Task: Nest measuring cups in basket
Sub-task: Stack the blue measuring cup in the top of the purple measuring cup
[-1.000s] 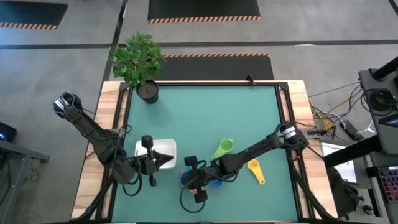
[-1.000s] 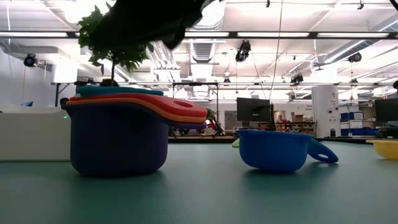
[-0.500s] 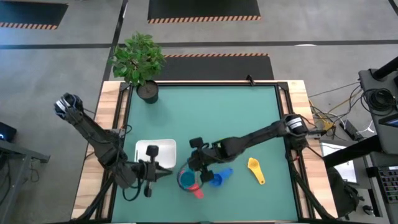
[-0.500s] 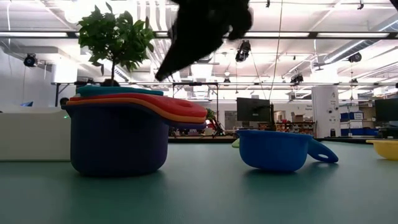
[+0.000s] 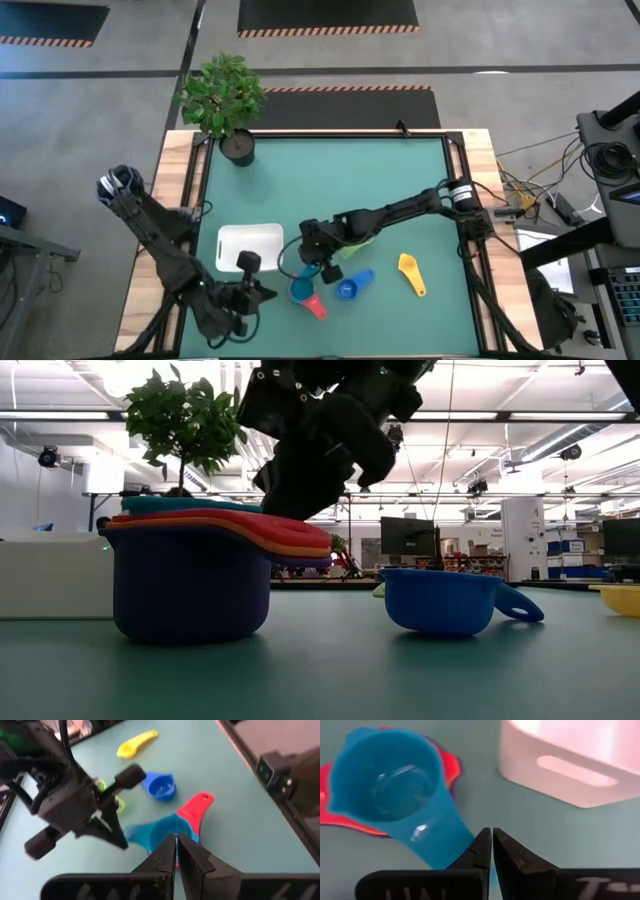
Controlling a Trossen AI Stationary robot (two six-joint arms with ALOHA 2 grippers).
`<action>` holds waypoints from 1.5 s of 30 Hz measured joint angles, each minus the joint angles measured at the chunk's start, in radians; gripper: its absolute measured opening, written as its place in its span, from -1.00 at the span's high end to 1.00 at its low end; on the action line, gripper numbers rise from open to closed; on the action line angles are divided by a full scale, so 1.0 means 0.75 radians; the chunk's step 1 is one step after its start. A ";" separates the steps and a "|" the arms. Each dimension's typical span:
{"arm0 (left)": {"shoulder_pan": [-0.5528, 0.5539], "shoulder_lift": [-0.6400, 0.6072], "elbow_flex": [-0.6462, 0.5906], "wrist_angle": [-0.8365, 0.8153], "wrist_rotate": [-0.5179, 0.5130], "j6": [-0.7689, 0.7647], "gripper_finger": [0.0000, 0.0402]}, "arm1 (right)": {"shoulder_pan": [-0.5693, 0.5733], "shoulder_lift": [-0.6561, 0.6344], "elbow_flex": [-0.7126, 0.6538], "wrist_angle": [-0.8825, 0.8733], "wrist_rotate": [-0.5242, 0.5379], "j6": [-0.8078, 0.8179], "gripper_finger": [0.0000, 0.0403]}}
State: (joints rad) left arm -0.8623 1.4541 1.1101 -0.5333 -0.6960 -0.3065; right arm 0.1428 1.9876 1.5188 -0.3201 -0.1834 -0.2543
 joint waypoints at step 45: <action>-0.016 0.690 0.190 0.201 0.004 -0.289 1.00 | 0.293 -0.093 -0.022 -0.231 0.180 0.259 0.96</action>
State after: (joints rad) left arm -0.8745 1.9713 1.2526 -0.3823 -0.6926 -0.5230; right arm 0.3622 1.9179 1.5023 -0.4930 -0.0483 -0.0602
